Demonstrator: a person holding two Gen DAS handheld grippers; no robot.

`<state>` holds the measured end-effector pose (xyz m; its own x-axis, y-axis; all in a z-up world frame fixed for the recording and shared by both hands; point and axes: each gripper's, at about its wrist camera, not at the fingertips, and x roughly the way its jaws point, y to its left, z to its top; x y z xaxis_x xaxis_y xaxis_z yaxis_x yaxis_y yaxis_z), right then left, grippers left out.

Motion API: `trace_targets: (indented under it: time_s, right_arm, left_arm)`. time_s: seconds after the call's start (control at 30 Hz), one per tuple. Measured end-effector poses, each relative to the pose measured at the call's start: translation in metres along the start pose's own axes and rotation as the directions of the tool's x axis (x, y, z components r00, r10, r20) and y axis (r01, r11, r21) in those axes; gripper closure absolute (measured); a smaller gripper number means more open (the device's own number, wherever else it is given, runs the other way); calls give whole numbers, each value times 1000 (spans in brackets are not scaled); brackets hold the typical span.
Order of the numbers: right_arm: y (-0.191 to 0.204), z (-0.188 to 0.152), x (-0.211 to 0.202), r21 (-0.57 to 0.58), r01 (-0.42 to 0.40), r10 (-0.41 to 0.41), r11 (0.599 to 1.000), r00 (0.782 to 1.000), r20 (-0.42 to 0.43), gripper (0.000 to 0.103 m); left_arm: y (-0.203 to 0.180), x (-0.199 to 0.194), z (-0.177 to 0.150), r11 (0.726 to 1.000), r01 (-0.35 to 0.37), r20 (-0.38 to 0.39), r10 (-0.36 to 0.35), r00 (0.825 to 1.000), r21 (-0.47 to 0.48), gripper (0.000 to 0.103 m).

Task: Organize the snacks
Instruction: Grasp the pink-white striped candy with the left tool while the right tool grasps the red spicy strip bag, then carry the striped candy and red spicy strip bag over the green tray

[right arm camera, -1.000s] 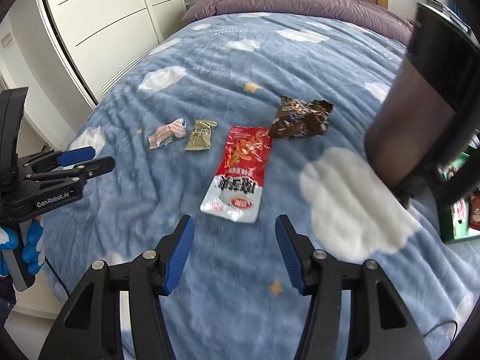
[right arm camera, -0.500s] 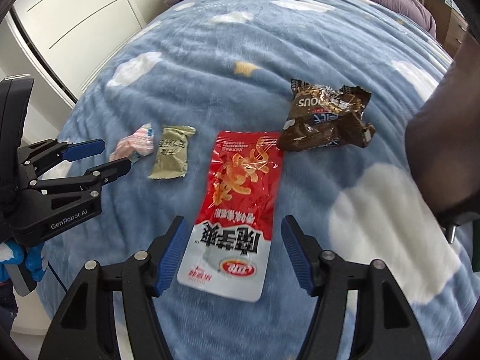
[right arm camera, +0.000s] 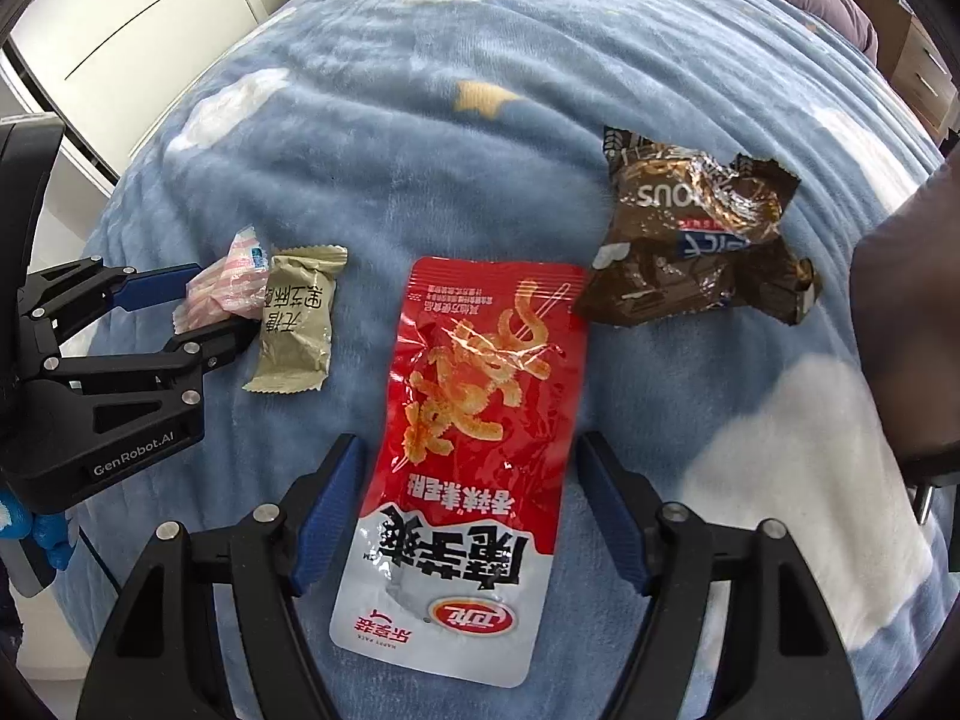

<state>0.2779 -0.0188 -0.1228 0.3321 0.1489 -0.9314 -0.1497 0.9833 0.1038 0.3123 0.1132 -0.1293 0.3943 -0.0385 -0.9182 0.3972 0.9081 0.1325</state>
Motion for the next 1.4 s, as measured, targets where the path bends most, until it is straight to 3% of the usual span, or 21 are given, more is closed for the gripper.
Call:
trace_targets:
  time_s: [0.07,0.13,0.23,0.3,0.5,1.07,1.4]
  right_arm:
    - [2,0,1,-9,11,-11,1000,1000,-1,0]
    - [3,1,2,-11,17,-17,1000,1000,0,0]
    - [4,2,0,-17,21,-21,1000,1000,9,20]
    - [0,1,-2,-5,18,-18,1000,1000,22,39]
    - [-2,-2,-7,-25,15,-14,1000,999,41,52]
    - [-15,-24,-42,-18,-57,58,998,994,90,59]
    - [-10,-49,-72,-52,-121,126,991,988,93,59]
  left_arm:
    - [-1,0,1,1000,-2,-3,2,1000,7,56]
    - [-2,0,1,1000,12,-7,-12,1000,11,64]
    - [-4,-1,3,1000,13,-6,-13,1000,19,69]
    - [-6,-2,0,1000,15,-3,-15,1000,12,70]
    - [-5,-7,-3,1000,-1,10,1,1000,-13,72]
    - [-2,-43,-24,989,-24,32,29,999,-147,73]
    - [-22,-80,-53,978,12,54,-1,999,-207,73]
